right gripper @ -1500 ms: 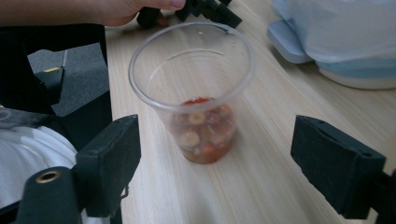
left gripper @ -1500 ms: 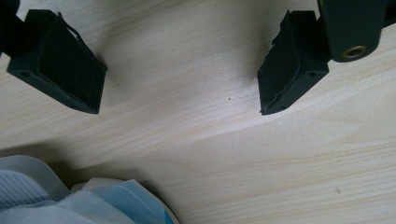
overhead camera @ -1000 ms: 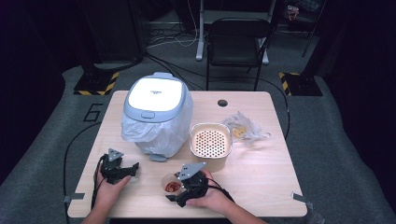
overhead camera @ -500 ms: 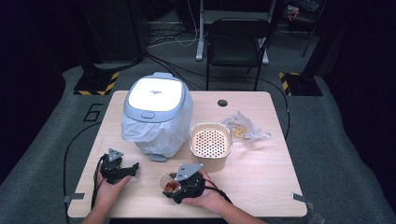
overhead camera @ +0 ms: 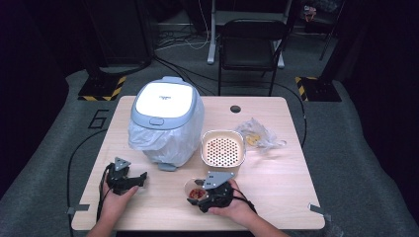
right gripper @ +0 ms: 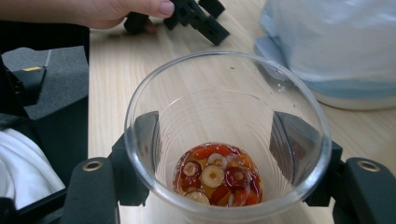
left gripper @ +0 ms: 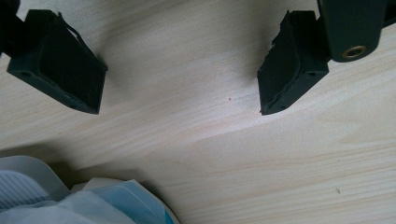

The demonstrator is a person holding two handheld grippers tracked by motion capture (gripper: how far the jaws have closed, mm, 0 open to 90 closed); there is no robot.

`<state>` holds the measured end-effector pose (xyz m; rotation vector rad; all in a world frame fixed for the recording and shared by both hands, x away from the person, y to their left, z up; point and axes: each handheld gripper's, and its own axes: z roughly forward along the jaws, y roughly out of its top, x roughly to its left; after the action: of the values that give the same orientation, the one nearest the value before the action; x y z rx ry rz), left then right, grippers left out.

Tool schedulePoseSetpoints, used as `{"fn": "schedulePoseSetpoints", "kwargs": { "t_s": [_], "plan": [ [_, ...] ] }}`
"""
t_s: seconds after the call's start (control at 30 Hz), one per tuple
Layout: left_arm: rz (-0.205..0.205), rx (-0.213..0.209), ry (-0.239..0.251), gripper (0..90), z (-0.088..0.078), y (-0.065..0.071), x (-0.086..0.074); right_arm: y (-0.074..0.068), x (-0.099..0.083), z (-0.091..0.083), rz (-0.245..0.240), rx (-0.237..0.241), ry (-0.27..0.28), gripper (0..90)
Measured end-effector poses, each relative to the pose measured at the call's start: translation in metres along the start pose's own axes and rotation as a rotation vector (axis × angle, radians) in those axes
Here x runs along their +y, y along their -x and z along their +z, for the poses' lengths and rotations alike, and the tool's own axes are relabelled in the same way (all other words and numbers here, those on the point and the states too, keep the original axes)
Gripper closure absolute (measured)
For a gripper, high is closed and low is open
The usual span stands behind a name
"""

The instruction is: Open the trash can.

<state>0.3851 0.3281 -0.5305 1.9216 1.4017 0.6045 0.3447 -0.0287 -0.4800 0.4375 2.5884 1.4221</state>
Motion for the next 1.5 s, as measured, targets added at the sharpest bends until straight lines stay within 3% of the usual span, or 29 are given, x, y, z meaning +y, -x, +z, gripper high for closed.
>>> {"fn": "schedulePoseSetpoints", "kwargs": {
  "t_s": [0.53, 0.83, 1.5],
  "plan": [
    [-0.002, 0.007, 0.016, 14.8, 0.001, 0.0, -0.001, 0.021, -0.036, -0.057, 0.073, -0.114, 0.001, 33.8],
    [-0.004, 0.006, 0.016, 14.8, 0.001, 0.001, -0.001, 0.031, -0.053, -0.078, 0.11, -0.169, 0.01, 33.8],
    [-0.001, 0.014, 0.013, 14.9, 0.0, 0.001, -0.001, 0.029, -0.079, -0.105, 0.155, -0.186, -0.001, 32.3]
  ]
}}
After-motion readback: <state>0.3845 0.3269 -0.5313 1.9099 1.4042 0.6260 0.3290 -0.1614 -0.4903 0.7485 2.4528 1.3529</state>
